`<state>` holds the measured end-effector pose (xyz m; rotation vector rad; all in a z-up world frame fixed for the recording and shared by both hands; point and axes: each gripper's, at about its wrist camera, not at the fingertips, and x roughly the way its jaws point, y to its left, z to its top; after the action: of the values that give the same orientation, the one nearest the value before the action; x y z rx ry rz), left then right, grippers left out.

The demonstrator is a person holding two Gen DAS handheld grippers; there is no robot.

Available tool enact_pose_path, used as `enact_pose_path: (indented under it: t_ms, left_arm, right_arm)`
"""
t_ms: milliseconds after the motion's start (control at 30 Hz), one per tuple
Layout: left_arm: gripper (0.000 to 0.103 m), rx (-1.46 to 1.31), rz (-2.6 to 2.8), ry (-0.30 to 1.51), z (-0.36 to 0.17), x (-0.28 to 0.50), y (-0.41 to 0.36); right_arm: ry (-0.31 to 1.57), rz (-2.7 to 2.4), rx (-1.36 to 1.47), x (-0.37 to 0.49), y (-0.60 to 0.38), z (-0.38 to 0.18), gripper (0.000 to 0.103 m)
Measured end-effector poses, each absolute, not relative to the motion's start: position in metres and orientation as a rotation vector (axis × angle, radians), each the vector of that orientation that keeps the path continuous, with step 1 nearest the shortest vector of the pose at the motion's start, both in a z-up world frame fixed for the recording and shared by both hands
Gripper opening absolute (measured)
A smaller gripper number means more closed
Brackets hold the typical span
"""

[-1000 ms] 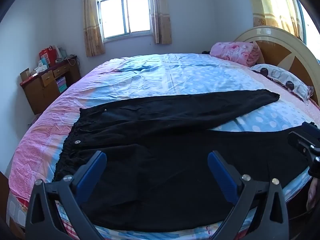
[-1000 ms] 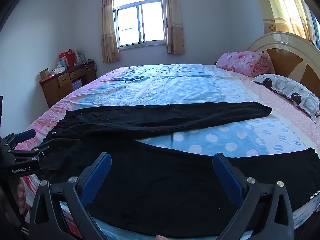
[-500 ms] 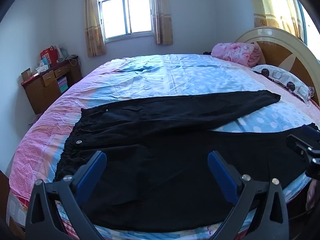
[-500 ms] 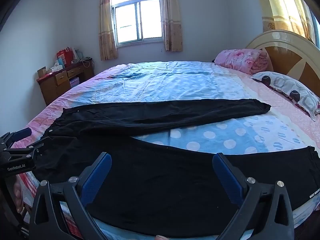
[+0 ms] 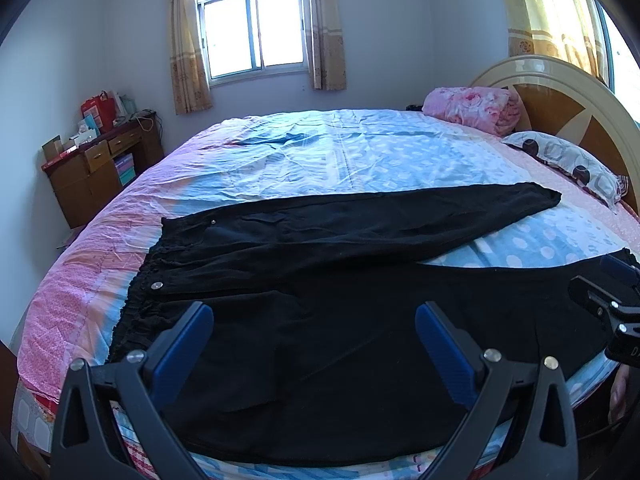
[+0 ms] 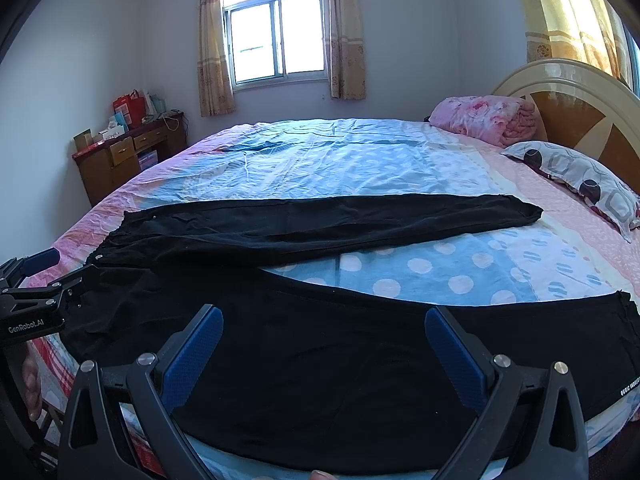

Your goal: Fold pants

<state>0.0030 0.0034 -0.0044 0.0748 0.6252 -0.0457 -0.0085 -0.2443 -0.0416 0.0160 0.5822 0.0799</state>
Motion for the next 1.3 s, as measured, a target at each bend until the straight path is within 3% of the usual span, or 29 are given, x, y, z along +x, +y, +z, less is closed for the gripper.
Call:
enact_pose_path:
  t_ms: [1300]
  left_arm:
    - [0.103, 0.061, -0.048, 0.629, -0.0058, 0.0030, 0.0045]
  right_arm:
    - [0.602, 0.072, 0.007, -0.0054, -0.2430, -0.0453, 0.102]
